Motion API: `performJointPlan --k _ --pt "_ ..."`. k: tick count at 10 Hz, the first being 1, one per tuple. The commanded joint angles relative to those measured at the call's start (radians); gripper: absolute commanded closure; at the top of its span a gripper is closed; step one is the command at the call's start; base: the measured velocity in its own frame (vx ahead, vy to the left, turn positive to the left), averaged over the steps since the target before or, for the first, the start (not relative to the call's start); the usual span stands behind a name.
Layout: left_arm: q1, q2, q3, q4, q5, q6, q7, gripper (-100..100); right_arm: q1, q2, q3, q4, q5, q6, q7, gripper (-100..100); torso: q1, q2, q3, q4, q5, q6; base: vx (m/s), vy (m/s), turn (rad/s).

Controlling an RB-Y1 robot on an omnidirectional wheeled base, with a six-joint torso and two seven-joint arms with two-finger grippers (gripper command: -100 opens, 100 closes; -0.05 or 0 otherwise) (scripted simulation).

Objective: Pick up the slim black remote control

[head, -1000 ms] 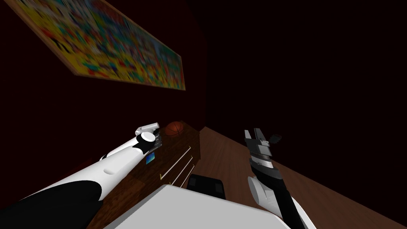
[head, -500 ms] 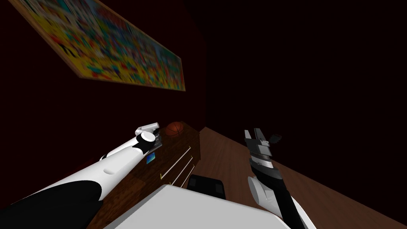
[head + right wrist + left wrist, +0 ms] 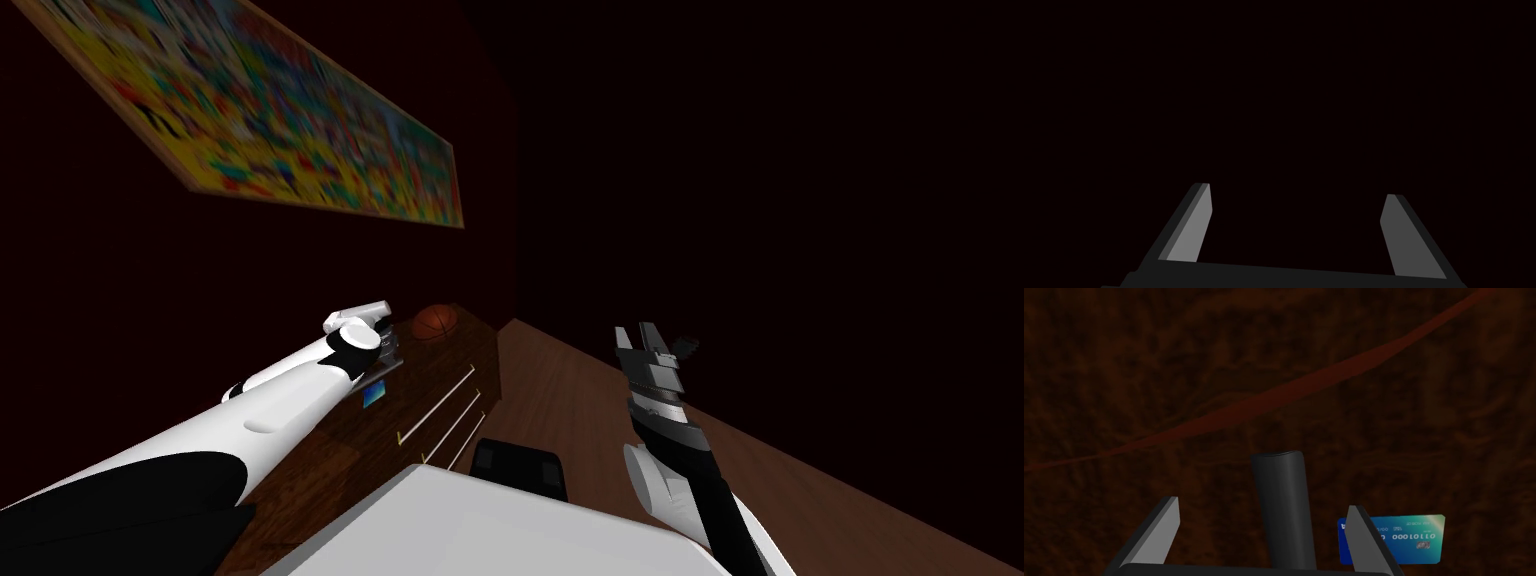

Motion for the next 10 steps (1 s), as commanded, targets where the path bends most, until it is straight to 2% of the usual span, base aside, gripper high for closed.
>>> performJointPlan --k 1,2,3,4,5,6,10 --pt "0.013 -0.014 0.004 -0.05 0.003 0.024 -0.023 -100 0.0 0.0 0.0 0.0 0.0 0.0 0.0 0 0.0 0.0 0.0 0.0 0.0 0.0 -0.022 -0.107 0.005" --pt "0.013 -0.014 0.004 -0.064 0.003 0.024 -0.023 -100 0.0 0.0 0.0 0.0 0.0 0.0 0.0 0 0.001 0.0 0.0 0.0 0.0 0.0 -0.013 -0.047 0.003" --pt "0.012 0.006 0.003 -0.067 0.003 0.021 -0.048 -100 0.0 0.0 0.0 0.0 0.0 0.0 0.0 0 0.004 -0.001 -0.001 0.0 0.001 0.0 -0.026 -0.071 -0.026" --pt "0.012 0.006 0.003 -0.067 0.003 0.021 -0.048 -100 0.0 0.0 0.0 0.0 0.0 0.0 0.0 0 0.003 0.0 0.0 0.0 0.001 0.0 -0.027 -0.076 -0.009" --pt "0.013 0.025 0.001 -0.068 0.002 0.018 -0.073 -100 0.0 0.0 0.0 0.0 0.0 0.0 0.0 0 0.003 0.0 0.0 0.0 0.001 0.0 -0.012 -0.132 -0.034" --pt "0.013 0.025 0.001 -0.068 0.002 0.018 -0.073 -100 0.0 0.0 0.0 0.0 0.0 0.0 0.0 0 0.0 -0.001 -0.001 0.0 0.0 0.0 -0.021 -0.122 -0.001" --pt "0.013 0.081 0.0 -0.062 -0.003 0.021 -0.155 -100 0.0 0.0 0.0 0.0 0.0 0.0 0.0 0 -0.005 0.002 0.001 0.0 -0.001 0.0 -0.044 -0.175 -0.032"
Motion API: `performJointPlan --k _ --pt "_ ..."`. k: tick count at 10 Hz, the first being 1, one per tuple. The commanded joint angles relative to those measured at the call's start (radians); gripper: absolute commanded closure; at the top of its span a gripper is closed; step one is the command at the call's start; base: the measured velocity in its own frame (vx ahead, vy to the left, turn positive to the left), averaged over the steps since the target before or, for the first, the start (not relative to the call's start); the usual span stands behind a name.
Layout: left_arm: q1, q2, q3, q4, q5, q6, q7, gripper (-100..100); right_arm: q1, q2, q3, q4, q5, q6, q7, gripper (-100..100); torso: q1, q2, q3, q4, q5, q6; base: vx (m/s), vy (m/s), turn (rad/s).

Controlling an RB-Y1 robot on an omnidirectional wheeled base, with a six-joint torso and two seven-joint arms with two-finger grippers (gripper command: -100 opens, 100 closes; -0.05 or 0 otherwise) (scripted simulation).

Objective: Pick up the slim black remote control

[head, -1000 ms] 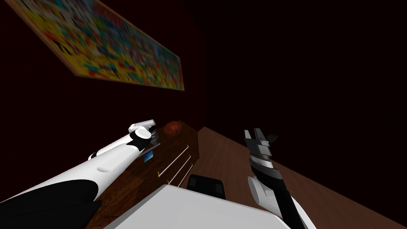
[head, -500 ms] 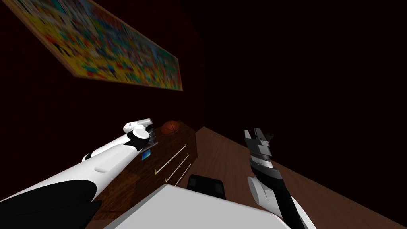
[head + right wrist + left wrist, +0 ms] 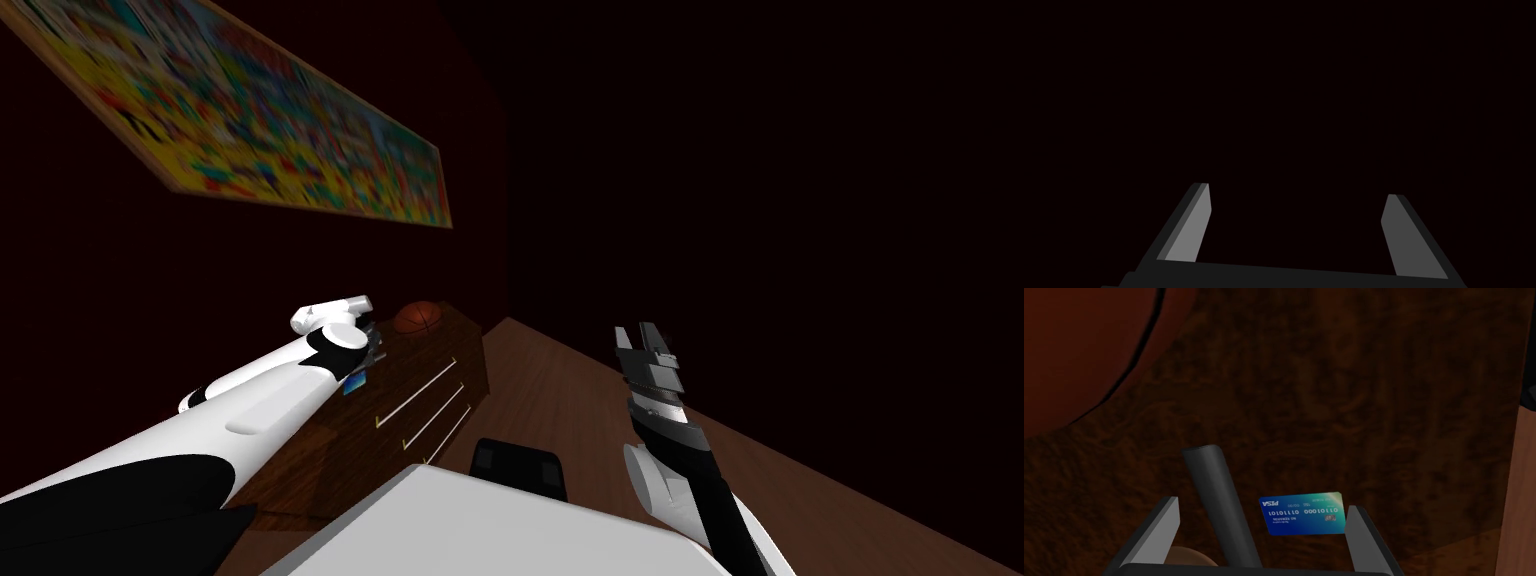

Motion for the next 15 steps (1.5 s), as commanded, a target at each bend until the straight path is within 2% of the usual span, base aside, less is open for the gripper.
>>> performJointPlan --k 1,2,4,6,7,8,10,11,14,15 --pt "-0.003 0.011 -0.004 -0.006 -0.004 0.011 -0.025 -100 0.0 0.0 0.0 0.0 0.0 0.0 0.0 0 0.0 0.0 0.0 0.0 0.0 0.0 -0.015 -0.176 -0.045" --pt "0.0 -0.003 -0.031 0.004 -0.018 0.014 -0.012 -100 0.0 0.0 0.0 0.0 0.0 0.0 0.0 0 0.0 0.0 0.0 0.0 0.0 0.0 -0.023 -0.083 -0.068" --pt "0.013 -0.038 -0.065 0.013 -0.038 0.013 0.018 -100 0.0 0.0 0.0 0.0 0.0 0.0 0.0 0 0.014 -0.002 -0.001 -0.001 0.003 0.0 0.05 0.105 -0.05" --pt "0.018 -0.049 -0.074 0.015 -0.044 0.013 0.027 -100 0.0 -0.001 -0.001 0.0 0.0 0.0 0.0 0 0.024 -0.006 -0.004 -0.002 0.006 -0.001 0.039 0.142 -0.017" --pt "0.018 -0.049 -0.074 0.015 -0.044 0.013 0.027 -100 0.0 -0.001 -0.001 0.0 0.0 0.0 0.0 0 0.022 -0.004 -0.003 -0.001 0.006 -0.001 0.007 0.036 0.006" --pt "0.035 -0.085 -0.104 0.021 -0.064 0.012 0.057 -100 0.0 0.0 0.0 0.0 0.0 0.0 0.0 0 0.017 -0.003 -0.002 -0.001 0.005 -0.001 0.059 0.103 -0.017" --pt "0.035 -0.085 -0.104 0.027 -0.064 0.012 0.057 -100 0.0 -0.001 -0.001 0.0 0.0 0.0 0.0 0 0.022 -0.006 -0.004 -0.002 0.006 0.0 0.041 0.108 -0.025" --pt "0.045 -0.108 -0.122 0.025 -0.076 0.011 0.076 -100 0.0 -0.001 0.0 0.0 0.0 0.0 0.0 0 0.019 -0.004 -0.003 -0.001 0.005 -0.001 0.028 0.099 -0.011" --pt "0.06 -0.141 -0.148 0.03 -0.095 0.01 0.106 -100 0.0 -0.001 -0.001 0.0 0.0 0.0 0.0 0 0.022 -0.005 -0.003 -0.001 0.006 0.0 0.048 0.129 -0.021" --pt "0.056 -0.137 -0.143 0.022 -0.091 0.012 0.099 -100 0.0 -0.001 -0.001 0.0 0.0 0.0 0.0 0 0.022 -0.005 -0.003 -0.002 0.006 -0.001 0.022 0.06 -0.012"
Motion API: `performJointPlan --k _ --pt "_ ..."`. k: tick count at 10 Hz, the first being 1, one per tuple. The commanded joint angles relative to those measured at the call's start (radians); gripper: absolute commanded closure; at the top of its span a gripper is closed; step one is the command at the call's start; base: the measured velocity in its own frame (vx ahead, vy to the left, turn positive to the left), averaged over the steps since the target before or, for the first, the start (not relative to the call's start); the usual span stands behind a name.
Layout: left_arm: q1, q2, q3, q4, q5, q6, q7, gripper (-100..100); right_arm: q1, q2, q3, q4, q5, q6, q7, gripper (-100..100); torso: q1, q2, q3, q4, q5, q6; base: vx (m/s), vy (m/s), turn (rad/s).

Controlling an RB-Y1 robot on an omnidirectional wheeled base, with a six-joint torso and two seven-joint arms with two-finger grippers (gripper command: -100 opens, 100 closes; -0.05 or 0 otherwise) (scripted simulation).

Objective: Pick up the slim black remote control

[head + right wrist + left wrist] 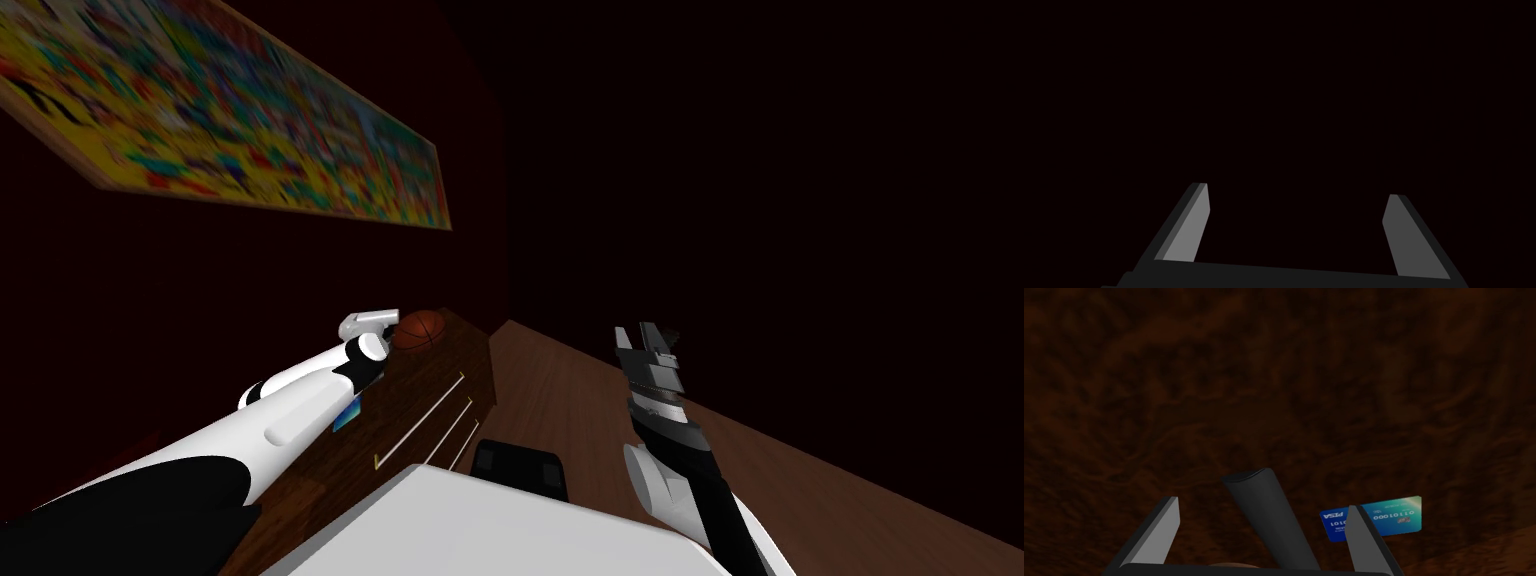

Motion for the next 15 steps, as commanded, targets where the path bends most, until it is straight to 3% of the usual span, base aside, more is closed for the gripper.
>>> performJointPlan --k 1,2,3,4,5,6,7,8,9,10,11,12,13,14,15 --pt "0.0 0.0 0.0 0.0 0.0 0.0 0.0 0 0.0 0.0 0.0 0.0 0.0 0.0 0.0 0 0.0 0.0 0.0 0.0 0.0 0.0 0.004 0.011 0.0" --pt "0.024 0.009 -0.047 -0.016 0.05 0.005 0.01 -100 0.0 0.0 0.0 0.0 0.0 0.0 0.0 0 -0.003 0.001 0.001 0.0 -0.001 0.0 0.01 -0.003 0.006" --pt "0.024 0.009 -0.047 -0.016 0.06 0.005 0.01 -100 0.0 0.0 0.0 0.0 0.0 0.0 0.0 0 -0.005 0.002 0.001 0.0 -0.001 0.0 0.012 -0.007 0.01" --pt "0.049 0.017 -0.09 -0.033 0.099 0.011 0.021 -100 0.0 0.0 0.0 0.0 0.0 0.0 0.0 0 -0.005 0.002 0.001 0.0 -0.001 0.0 0.013 -0.011 0.007" --pt "0.049 0.017 -0.094 -0.033 0.12 0.011 0.021 -100 0.0 0.0 0.0 0.0 0.0 0.0 0.0 0 -0.006 0.002 0.001 0.0 -0.002 0.0 0.011 -0.013 0.008" --pt "0.073 0.025 -0.137 -0.05 0.153 0.016 0.031 -100 0.0 0.0 0.0 0.0 0.0 0.0 0.0 0 -0.006 0.002 0.001 0.0 -0.002 0.0 0.012 -0.013 0.006" --pt "0.073 0.025 -0.141 -0.05 0.18 0.016 0.031 -100 0.0 0.0 0.0 0.0 0.0 0.0 0.0 0 -0.006 0.002 0.001 0.0 -0.002 0.0 0.009 -0.009 0.007" --pt "0.098 0.034 -0.181 -0.067 0.213 0.021 0.041 -100 0.0 0.0 0.0 0.0 0.0 0.0 0.0 0 -0.006 0.002 0.001 0.001 -0.002 0.0 0.013 -0.009 0.005" --pt "0.098 0.034 -0.188 -0.067 0.24 0.021 0.041 -100 0.0 0.0 0.0 0.0 0.0 0.0 0.0 0 -0.006 0.002 0.001 0.0 -0.002 0.0 0.011 -0.009 0.009" --pt "0.122 0.042 -0.228 -0.084 0.272 0.027 0.052 -100 0.0 0.0 0.0 0.0 0.0 0.0 0.0 0 -0.006 0.002 0.001 0.0 -0.002 0.0 0.013 -0.012 0.006" --pt "0.122 0.042 -0.235 -0.084 0.3 0.027 0.052 -100 0.0 0.0 0.0 0.0 0.0 0.0 0.0 0 -0.006 0.002 0.001 0.0 -0.002 0.0 0.01 -0.011 0.007" --pt "0.147 0.05 -0.277 -0.101 0.331 0.032 0.062 -100 0.0 0.0 0.0 0.0 0.0 0.0 0.0 0 -0.006 0.002 0.001 0.0 -0.002 0.0 0.012 -0.013 0.006" --pt "0.147 0.05 -0.282 -0.101 0.36 0.032 0.062 -100 0.0 0.0 0.0 0.0 0.0 0.0 0.0 0 -0.006 0.002 0.001 0.001 -0.002 0.0 0.01 -0.01 0.008" --pt "0.171 0.058 -0.323 -0.118 0.391 0.038 0.072 -100 0.0 0.0 0.0 0.0 0.0 0.0 0.0 0 -0.006 0.002 0.001 0.001 -0.002 0.0 0.012 -0.008 0.005" --pt "0.171 0.058 -0.329 -0.118 0.42 0.038 0.072 -100 0.0 0.0 0.0 0.0 0.0 0.0 0.0 0 -0.006 0.002 0.001 0.001 -0.002 0.0 0.011 -0.006 0.007"
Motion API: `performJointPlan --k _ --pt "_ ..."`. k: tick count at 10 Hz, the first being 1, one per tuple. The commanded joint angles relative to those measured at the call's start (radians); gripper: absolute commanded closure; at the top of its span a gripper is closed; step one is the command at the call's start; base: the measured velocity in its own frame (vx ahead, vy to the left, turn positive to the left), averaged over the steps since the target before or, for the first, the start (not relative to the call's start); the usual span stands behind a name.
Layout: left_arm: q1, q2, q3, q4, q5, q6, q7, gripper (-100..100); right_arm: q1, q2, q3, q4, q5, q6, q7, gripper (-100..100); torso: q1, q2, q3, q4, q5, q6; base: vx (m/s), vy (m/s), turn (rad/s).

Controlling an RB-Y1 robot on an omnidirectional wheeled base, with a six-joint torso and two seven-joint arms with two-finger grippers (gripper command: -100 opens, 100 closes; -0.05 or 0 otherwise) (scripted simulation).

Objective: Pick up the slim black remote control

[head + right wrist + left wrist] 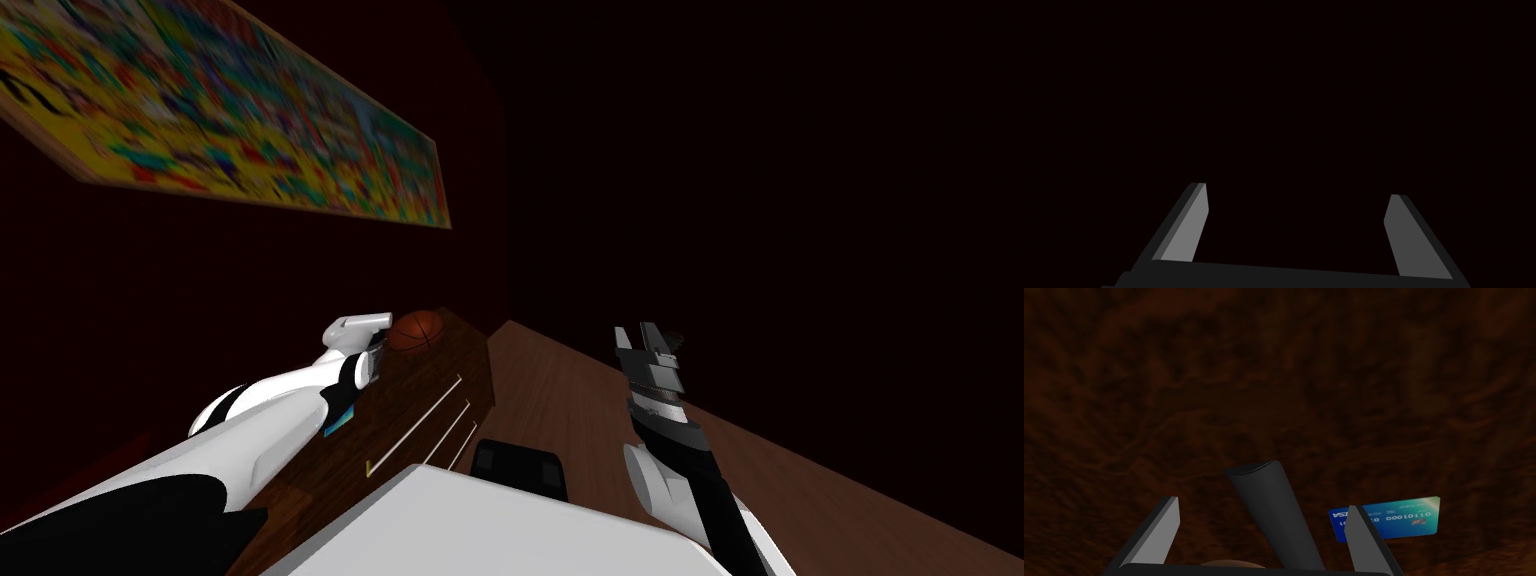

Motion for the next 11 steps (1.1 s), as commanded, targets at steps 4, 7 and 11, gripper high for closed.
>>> performJointPlan --k 4,7,11 --pt "0.051 0.02 -0.103 -0.03 0.139 0.007 0.022 -100 0.0 0.0 0.0 0.0 0.0 0.0 0.0 0 0.0 0.0 0.0 0.0 0.0 0.0 0.011 -0.011 0.007" --pt "0.077 0.025 -0.139 -0.055 0.181 0.016 0.031 -100 0.0 0.0 0.0 0.0 0.0 0.0 0.0 0 0.0 0.0 0.0 0.0 0.0 0.0 0.008 -0.005 0.004" --pt "0.078 0.025 -0.141 -0.057 0.184 0.018 0.032 100 0.0 0.0 0.0 0.0 0.0 0.0 0.0 0 0.0 0.001 0.0 0.0 0.0 0.0 0.0 0.0 0.0"
